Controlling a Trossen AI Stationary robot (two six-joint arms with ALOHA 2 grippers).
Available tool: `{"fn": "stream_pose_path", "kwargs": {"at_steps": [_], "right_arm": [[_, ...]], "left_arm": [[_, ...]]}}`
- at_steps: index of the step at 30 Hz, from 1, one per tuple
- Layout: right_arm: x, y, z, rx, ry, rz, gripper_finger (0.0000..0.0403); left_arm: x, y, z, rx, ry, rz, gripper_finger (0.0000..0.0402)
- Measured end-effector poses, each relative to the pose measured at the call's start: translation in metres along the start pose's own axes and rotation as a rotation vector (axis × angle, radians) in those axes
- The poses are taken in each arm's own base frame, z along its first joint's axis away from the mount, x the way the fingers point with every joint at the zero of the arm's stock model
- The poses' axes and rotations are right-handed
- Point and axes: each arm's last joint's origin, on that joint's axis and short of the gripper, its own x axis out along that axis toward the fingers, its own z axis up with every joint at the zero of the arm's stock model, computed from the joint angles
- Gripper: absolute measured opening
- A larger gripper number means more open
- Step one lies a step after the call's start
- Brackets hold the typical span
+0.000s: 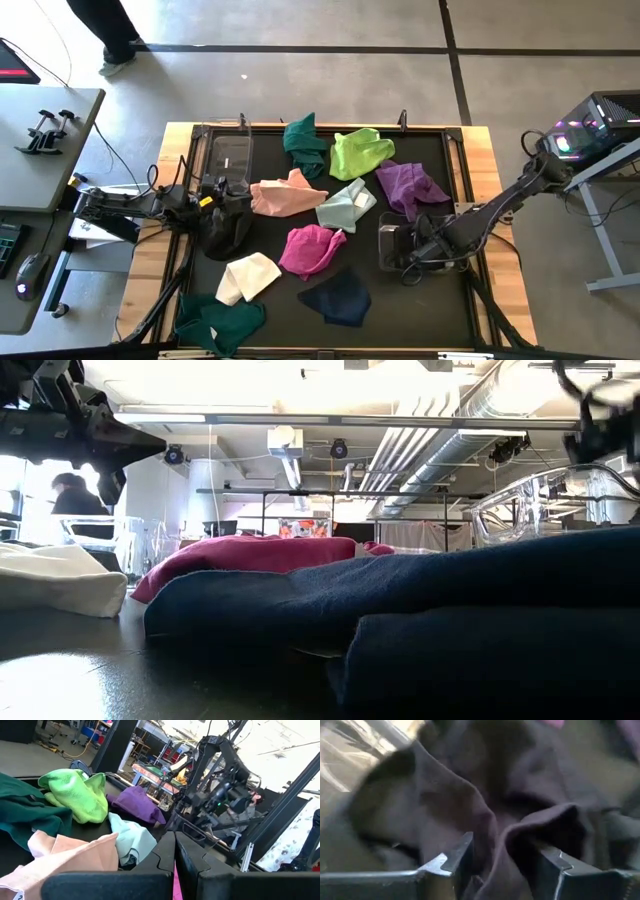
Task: Sort towels by color in basket
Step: Put the right black towel into the right transparent bin, then put the white towel into the left transparent bin
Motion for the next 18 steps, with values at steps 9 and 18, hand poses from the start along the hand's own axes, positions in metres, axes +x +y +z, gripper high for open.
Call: {"fn": "stream_pose_path", "kwargs": {"at_steps": [9,18], "right_arm": [[-0.068,0.014,0.005,-0.165,-0.461,0.044,0.0151],[-0.048,0.055,0.003,-0.267,-1.011,0.218,0.0151]], "left_arm": [[0.000,0.000,0.000,0.025,-0.007,0.013,0.0000],[0.000,0.002,-0.001,0.053,-0.006,0.044,0.0000]]}}
